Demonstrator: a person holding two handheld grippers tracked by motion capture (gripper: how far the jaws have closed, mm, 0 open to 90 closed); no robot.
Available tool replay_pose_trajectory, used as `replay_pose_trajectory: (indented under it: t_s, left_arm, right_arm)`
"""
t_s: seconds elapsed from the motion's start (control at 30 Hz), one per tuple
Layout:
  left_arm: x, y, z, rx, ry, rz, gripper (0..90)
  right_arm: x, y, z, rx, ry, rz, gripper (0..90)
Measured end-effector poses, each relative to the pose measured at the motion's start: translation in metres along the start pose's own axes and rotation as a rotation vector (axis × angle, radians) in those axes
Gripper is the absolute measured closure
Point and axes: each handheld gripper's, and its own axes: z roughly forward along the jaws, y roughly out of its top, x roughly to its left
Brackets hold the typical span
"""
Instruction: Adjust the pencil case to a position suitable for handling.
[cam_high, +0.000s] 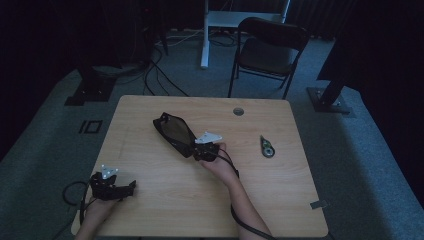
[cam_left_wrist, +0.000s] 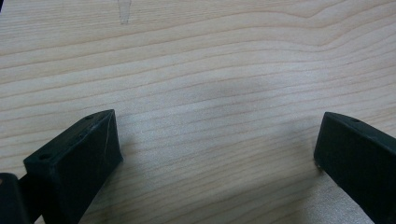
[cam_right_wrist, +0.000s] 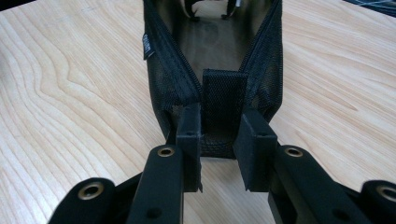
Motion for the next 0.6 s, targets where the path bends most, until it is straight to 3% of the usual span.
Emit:
replay_pose_trajectory:
  t_s: [0.6]
  left_arm:
    - [0.0, 0.0, 0.0, -0.001, 0.0, 0.0, 0.6]
  right_arm:
    - [-0.025, -0.029, -0.041, -0.015, -0.069, 0.057, 72.9]
